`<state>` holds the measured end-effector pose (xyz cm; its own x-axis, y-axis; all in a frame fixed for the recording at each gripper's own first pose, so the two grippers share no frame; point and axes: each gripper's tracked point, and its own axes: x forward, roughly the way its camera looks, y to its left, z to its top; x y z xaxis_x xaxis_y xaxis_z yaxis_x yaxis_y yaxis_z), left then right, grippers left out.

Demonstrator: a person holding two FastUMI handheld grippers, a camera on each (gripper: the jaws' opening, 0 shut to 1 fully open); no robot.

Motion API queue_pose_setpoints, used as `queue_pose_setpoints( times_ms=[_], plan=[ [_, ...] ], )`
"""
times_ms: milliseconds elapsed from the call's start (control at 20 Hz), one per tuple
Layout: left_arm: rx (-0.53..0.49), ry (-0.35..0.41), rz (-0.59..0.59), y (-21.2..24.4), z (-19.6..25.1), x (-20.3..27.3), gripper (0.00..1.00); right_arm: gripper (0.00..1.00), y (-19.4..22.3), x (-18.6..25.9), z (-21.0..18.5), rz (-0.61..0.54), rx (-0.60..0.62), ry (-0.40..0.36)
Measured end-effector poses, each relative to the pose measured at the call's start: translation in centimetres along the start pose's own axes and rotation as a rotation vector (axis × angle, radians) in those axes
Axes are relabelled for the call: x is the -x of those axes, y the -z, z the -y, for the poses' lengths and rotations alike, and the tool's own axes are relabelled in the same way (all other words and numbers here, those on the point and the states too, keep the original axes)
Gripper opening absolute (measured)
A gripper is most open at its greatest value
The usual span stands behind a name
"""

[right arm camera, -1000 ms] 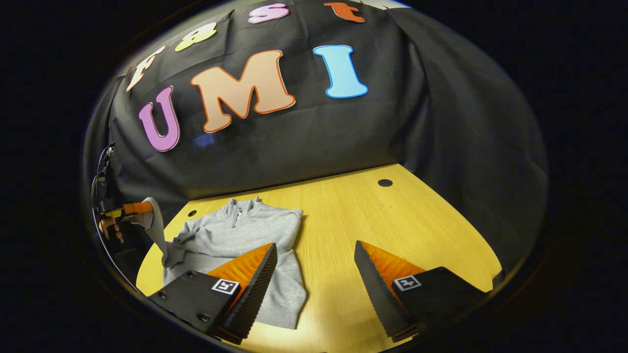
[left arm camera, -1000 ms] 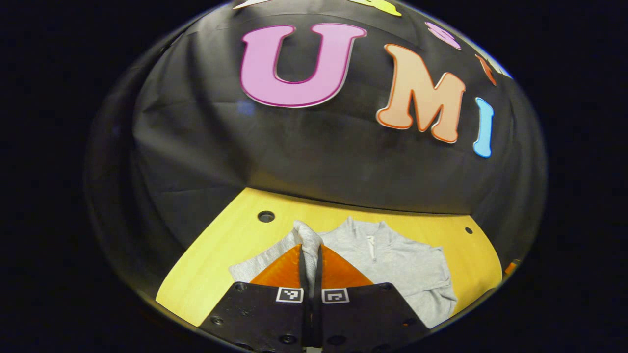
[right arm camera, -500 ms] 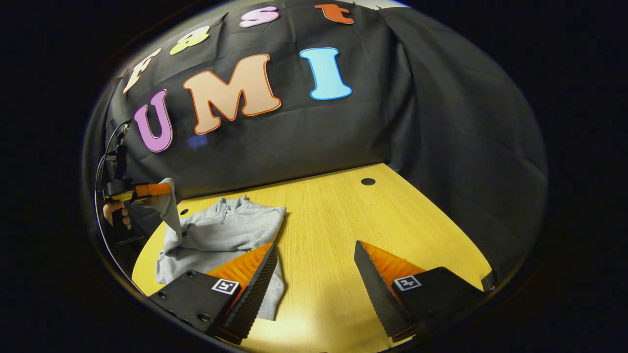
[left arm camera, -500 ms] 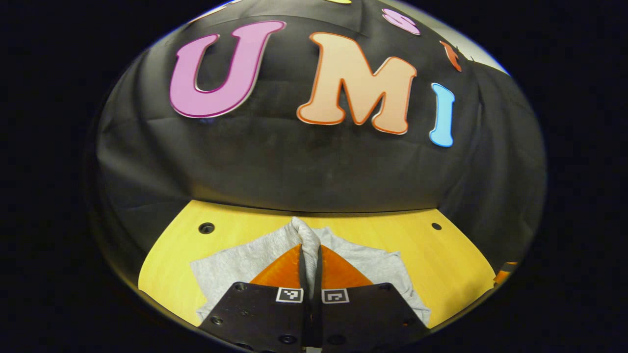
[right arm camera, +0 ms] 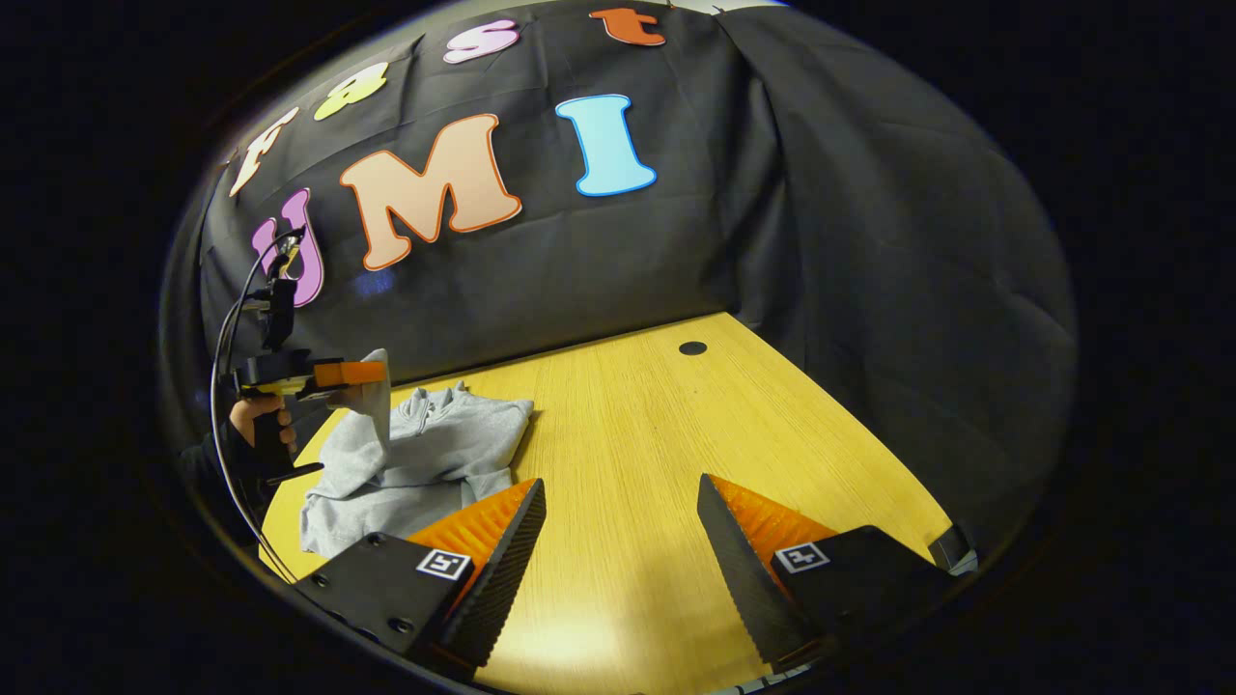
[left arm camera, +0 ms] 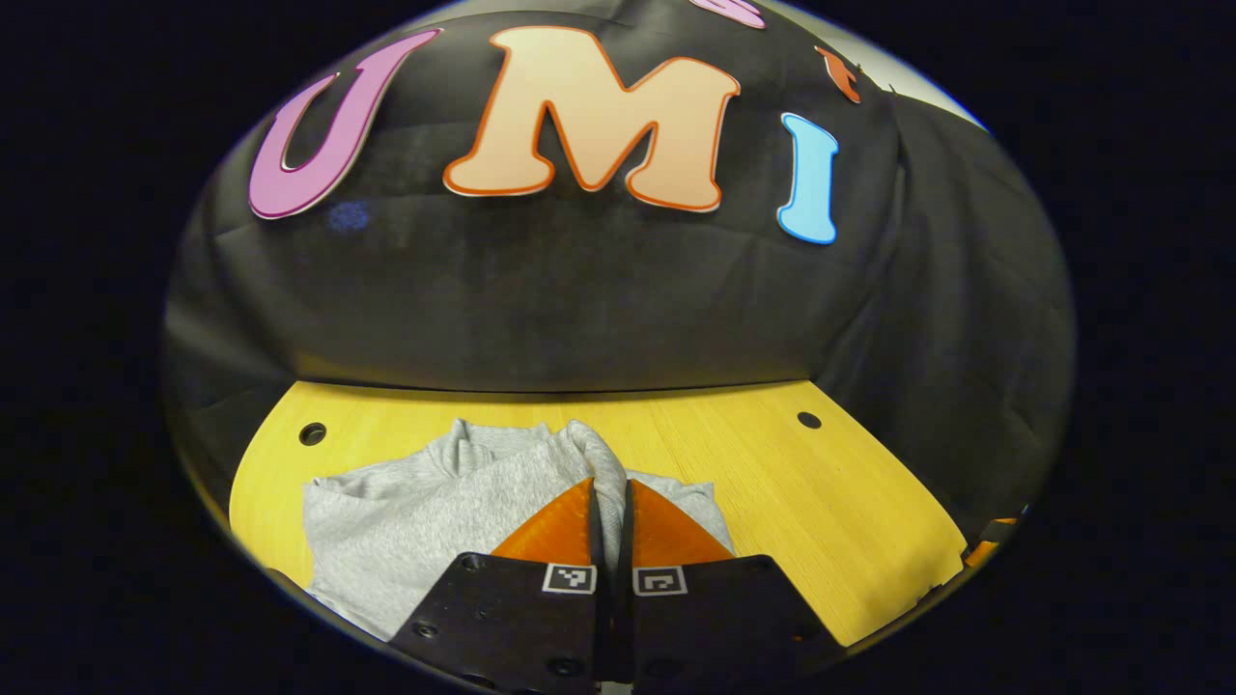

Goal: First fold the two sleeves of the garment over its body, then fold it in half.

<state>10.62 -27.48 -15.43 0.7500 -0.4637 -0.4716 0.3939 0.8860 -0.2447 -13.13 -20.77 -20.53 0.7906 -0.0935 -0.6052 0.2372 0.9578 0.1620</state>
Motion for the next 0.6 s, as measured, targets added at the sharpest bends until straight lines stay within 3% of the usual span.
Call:
queue_pose_setpoints(
  times_ms=[450,550,600],
  plan=[
    [-0.062,-0.011,-0.146,5.8,2.0,-4.2,0.01,0.98,1.3,-0.2,1.0,-0.03,0.012,-0.004],
    [-0.06,-0.005,-0.127,5.7,1.9,-4.0,0.08,0.98,1.3,-0.3,0.3,-0.032,0.019,-0.016],
    [-0.064,-0.007,-0.113,5.2,1.6,-3.6,0.32,0.98,1.4,-0.4,-0.1,-0.032,0.021,-0.022]
  ],
)
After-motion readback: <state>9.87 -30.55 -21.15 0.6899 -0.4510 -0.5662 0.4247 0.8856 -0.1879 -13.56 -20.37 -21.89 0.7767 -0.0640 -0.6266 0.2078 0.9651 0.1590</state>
